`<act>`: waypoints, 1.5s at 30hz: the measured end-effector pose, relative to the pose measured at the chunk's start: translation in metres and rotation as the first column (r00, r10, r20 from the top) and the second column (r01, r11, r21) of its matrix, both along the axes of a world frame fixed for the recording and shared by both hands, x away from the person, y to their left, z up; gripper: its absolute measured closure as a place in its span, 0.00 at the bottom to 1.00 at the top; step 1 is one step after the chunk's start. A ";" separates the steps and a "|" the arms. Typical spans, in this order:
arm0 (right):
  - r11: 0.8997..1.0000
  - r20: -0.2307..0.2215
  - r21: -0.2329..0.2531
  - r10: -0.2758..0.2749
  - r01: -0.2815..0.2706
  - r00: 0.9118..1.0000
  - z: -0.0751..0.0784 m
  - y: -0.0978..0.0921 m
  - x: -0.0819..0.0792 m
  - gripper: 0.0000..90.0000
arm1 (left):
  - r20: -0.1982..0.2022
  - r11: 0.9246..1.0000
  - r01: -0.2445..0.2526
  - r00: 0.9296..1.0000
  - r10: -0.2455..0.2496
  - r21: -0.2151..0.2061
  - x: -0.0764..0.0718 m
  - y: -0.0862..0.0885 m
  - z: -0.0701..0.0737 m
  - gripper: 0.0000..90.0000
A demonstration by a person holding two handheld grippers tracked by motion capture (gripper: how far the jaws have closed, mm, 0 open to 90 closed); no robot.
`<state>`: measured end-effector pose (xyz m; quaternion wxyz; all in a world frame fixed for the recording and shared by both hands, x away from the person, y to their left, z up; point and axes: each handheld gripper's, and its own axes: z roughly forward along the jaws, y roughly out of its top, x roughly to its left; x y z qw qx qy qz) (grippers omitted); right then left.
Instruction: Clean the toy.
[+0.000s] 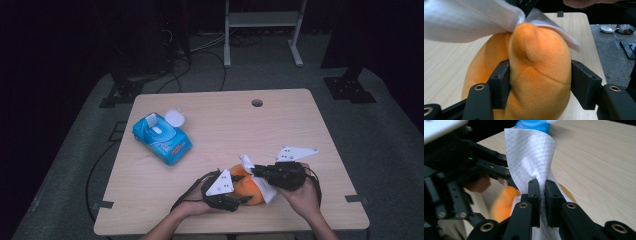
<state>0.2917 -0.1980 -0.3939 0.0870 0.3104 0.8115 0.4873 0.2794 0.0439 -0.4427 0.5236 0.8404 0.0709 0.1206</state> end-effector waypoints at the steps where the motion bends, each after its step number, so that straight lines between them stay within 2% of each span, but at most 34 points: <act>1: 1.000 -0.007 -0.001 -0.023 0.023 1.000 -0.003 -0.004 0.002 0.93 | -0.007 1.000 -0.007 1.000 0.007 -0.001 0.001 0.000 0.000 0.43; 2: 0.999 -0.019 0.008 -0.043 0.043 0.999 -0.006 -0.011 0.005 0.93 | -0.013 1.000 -0.016 1.000 0.016 -0.006 0.002 0.000 0.001 0.44; 4: 0.997 -0.020 -0.005 -0.081 0.081 0.997 -0.008 -0.020 0.006 0.93 | -0.028 0.999 -0.031 0.999 0.031 -0.017 0.004 0.002 0.001 0.44; 6: 0.995 -0.036 0.021 -0.100 0.101 0.994 -0.009 -0.027 0.006 0.93 | -0.058 0.997 -0.057 0.997 0.055 -0.044 0.010 0.006 0.001 0.44; 10: 0.997 -0.004 0.039 -0.073 0.073 0.997 -0.002 -0.023 0.000 0.93 | -0.112 0.991 -0.102 0.989 0.092 -0.088 0.018 0.014 0.000 0.44; 12: 0.997 0.000 0.022 -0.070 0.070 0.998 -0.004 -0.022 0.001 0.93 | -0.117 0.990 -0.109 0.988 0.098 -0.093 0.020 0.016 0.000 0.44; 14: 0.996 -0.024 0.027 -0.086 0.086 0.996 -0.011 -0.028 0.007 0.93 | -0.117 0.989 -0.116 0.988 0.105 -0.094 0.019 0.016 0.000 0.44; 15: 0.994 -0.031 0.013 -0.107 0.107 0.994 -0.015 -0.032 0.009 0.93 | -0.116 0.989 -0.116 0.988 0.105 -0.092 0.019 0.016 0.000 0.44; 17: 0.992 -0.046 0.028 -0.125 0.126 0.991 -0.016 -0.038 0.010 0.93 | -0.114 0.988 -0.119 0.988 0.108 -0.095 0.019 0.015 0.000 0.44; 18: 0.991 -0.036 0.029 -0.128 0.129 0.991 -0.015 -0.038 0.008 0.93 | -0.120 0.988 -0.121 0.987 0.109 -0.098 0.020 0.015 0.000 0.43; 20: 0.993 -0.022 0.045 -0.107 0.108 0.994 -0.008 -0.034 0.003 0.93 | -0.131 0.985 -0.132 0.984 0.117 -0.108 0.022 0.016 0.000 0.43; 22: 0.996 -0.007 0.072 -0.053 0.053 0.999 -0.002 -0.025 -0.002 0.92 | -0.144 0.981 -0.151 0.981 0.133 -0.120 0.024 0.016 0.000 0.43; 23: 0.997 0.003 0.073 -0.025 0.024 1.000 -0.001 -0.019 -0.004 0.92 | -0.149 0.979 -0.159 0.979 0.139 -0.125 0.025 0.016 0.000 0.43; 24: 0.999 0.015 0.054 -0.009 0.008 1.000 0.000 -0.013 -0.006 0.92 | -0.156 0.978 -0.165 0.977 0.145 -0.128 0.026 0.016 0.000 0.43; 26: 1.000 0.019 0.026 -0.006 0.006 1.000 -0.003 -0.009 -0.005 0.92 | -0.168 0.974 -0.182 0.973 0.158 -0.137 0.027 0.018 0.000 0.43; 29: 0.998 -0.004 0.005 -0.055 0.055 0.998 -0.009 -0.018 0.002 0.92 | -0.190 0.968 -0.204 0.966 0.174 -0.150 0.029 0.019 0.000 0.43; 30: 0.997 -0.020 0.021 -0.069 0.069 0.997 -0.010 -0.022 0.003 0.92 | -0.193 0.967 -0.206 0.965 0.175 -0.152 0.029 0.019 0.000 0.43; 31: 0.996 -0.029 0.037 -0.078 0.079 0.997 -0.009 -0.024 0.003 0.92 | -0.190 0.968 -0.203 0.966 0.173 -0.150 0.029 0.019 0.000 0.43; 32: 0.996 -0.019 0.041 -0.075 0.076 0.997 -0.007 -0.022 0.001 0.92 | -0.186 0.970 -0.195 0.968 0.166 -0.148 0.030 0.018 0.000 0.43; 34: 0.998 0.001 0.058 -0.035 0.035 0.999 0.001 -0.013 -0.005 0.92 | -0.179 0.970 -0.193 0.970 0.166 -0.148 0.029 0.014 0.000 0.43; 35: 0.999 0.026 0.039 -0.016 0.015 1.000 0.005 -0.005 -0.008 0.92 | -0.174 0.970 -0.191 0.971 0.165 -0.147 0.028 0.012 0.000 0.43; 37: 1.000 0.045 0.023 0.002 -0.003 0.999 0.008 0.005 -0.009 0.92 | -0.154 0.973 -0.187 0.974 0.166 -0.132 0.025 0.007 0.001 0.43; 39: 1.000 0.052 -0.005 -0.008 0.008 0.999 0.006 0.009 -0.007 0.92 | -0.152 0.973 -0.190 0.974 0.170 -0.130 0.024 0.006 0.001 0.42; 41: 1.000 0.026 0.010 -0.021 0.021 0.999 0.003 0.005 -0.004 0.92 | -0.152 0.974 -0.188 0.974 0.168 -0.128 0.024 0.007 0.001 0.42; 45: 0.997 0.010 -0.004 -0.080 0.080 0.997 -0.001 -0.008 -0.002 0.92 | -0.140 0.975 -0.182 0.977 0.164 -0.125 0.021 0.003 0.001 0.42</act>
